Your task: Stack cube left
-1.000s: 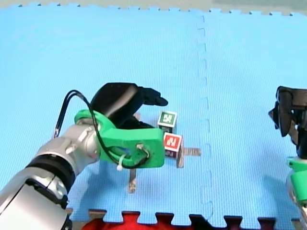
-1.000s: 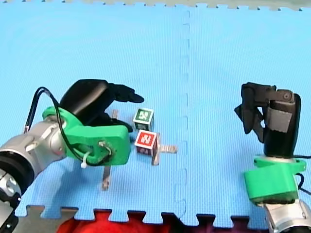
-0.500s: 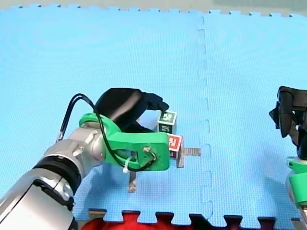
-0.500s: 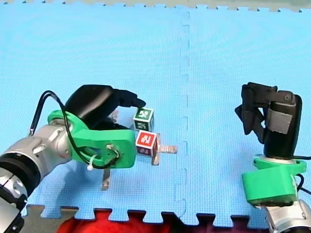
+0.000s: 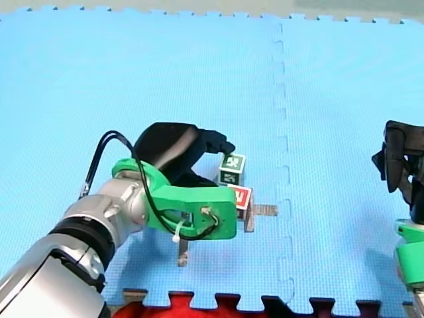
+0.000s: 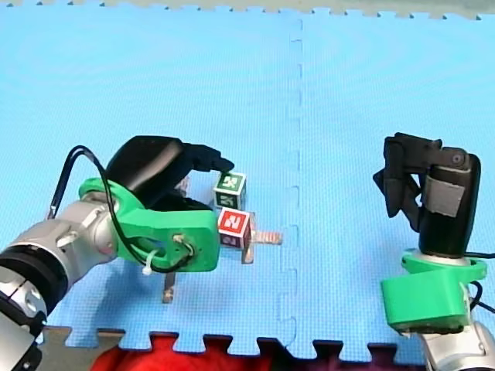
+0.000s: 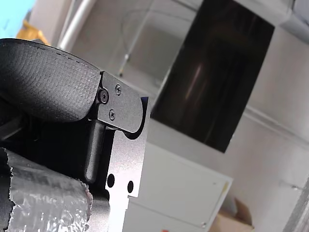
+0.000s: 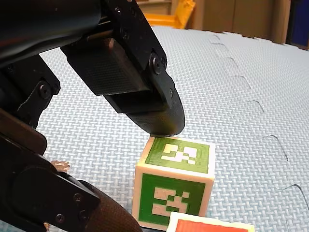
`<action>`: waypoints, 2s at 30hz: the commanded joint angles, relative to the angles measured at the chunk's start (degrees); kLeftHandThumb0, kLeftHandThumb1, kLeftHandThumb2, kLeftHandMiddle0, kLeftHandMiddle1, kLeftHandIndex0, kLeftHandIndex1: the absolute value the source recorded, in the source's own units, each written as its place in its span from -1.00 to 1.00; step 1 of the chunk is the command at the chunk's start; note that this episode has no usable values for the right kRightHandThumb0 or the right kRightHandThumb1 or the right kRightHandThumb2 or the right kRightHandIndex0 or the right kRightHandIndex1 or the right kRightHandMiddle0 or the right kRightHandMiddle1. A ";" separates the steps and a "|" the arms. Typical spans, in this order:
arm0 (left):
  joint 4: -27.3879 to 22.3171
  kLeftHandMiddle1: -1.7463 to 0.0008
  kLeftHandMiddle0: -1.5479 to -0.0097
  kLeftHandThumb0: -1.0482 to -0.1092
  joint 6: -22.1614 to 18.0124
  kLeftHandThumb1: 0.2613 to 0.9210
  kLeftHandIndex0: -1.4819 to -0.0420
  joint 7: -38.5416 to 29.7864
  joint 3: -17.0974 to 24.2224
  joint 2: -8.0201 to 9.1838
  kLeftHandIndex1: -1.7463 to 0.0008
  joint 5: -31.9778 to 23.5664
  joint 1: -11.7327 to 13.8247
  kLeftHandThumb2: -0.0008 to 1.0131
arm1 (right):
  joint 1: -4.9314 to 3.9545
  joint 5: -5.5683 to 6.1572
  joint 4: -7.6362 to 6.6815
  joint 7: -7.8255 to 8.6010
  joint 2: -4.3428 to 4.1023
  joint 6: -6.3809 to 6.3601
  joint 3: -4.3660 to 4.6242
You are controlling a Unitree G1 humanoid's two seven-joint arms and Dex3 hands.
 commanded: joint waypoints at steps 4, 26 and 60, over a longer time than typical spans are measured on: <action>0.29 -1.00 -0.23 -0.24 -0.08 0.22 -0.31 -0.20 -0.29 -0.25 0.98 0.35 0.57 -1.00 | 1.05 -0.42 -1.34 -0.58 0.15 0.76 0.08; 0.34 -1.00 -0.21 0.22 -0.33 0.56 -0.71 1.67 1.20 -0.94 0.97 -1.11 1.92 -0.97 | 2.56 -0.68 -2.88 -1.80 0.52 2.46 0.49; -0.58 -1.00 -0.19 0.15 -4.89 0.67 -0.68 4.47 3.01 0.99 1.00 -2.13 1.03 -0.98 | 1.12 -1.17 0.03 -3.23 -0.36 1.68 0.72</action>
